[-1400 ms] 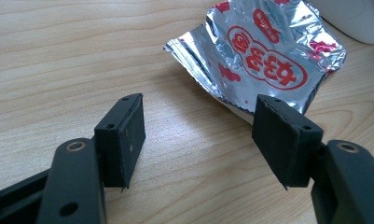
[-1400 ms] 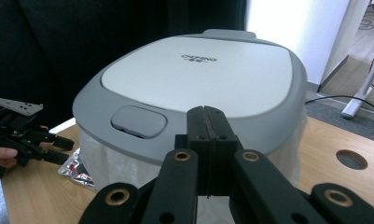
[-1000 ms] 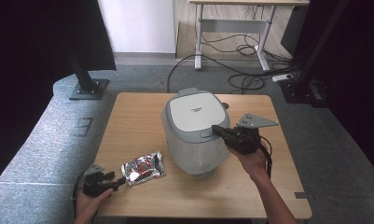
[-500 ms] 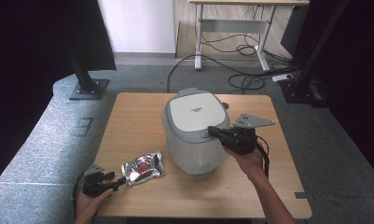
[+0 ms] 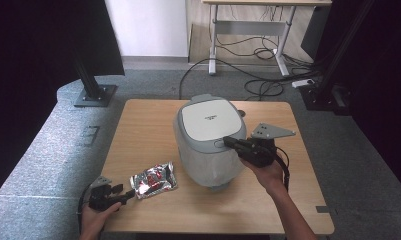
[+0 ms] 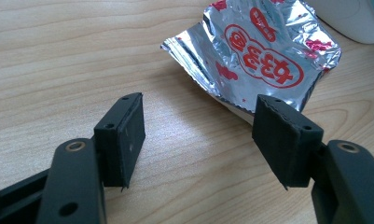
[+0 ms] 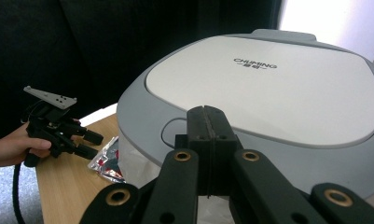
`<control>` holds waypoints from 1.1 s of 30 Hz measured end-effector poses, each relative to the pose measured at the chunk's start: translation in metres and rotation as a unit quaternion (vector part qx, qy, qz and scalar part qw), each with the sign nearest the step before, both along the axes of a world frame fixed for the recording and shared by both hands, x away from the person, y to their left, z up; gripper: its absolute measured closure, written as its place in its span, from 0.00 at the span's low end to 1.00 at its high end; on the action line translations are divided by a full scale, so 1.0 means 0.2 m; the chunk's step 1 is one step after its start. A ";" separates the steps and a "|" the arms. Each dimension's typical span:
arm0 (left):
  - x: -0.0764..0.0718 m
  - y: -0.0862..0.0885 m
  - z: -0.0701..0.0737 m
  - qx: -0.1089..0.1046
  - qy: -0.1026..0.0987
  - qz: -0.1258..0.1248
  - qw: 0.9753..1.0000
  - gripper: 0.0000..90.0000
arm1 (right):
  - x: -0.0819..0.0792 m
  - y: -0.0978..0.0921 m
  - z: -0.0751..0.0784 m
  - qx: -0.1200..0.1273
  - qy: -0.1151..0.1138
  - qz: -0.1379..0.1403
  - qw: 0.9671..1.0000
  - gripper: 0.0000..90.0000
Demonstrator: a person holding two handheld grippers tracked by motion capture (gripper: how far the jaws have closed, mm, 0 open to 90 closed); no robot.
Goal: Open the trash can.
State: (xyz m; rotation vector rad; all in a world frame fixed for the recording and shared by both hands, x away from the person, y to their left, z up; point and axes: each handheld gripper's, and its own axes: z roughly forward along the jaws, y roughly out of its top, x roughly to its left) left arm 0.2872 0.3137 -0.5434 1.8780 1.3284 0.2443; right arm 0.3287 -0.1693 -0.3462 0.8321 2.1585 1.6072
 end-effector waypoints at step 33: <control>0.03 0.01 0.00 -0.010 0.000 0.001 1.000 0.38 | -0.13 -0.37 -0.24 -0.027 -0.023 -0.081 0.996 0.89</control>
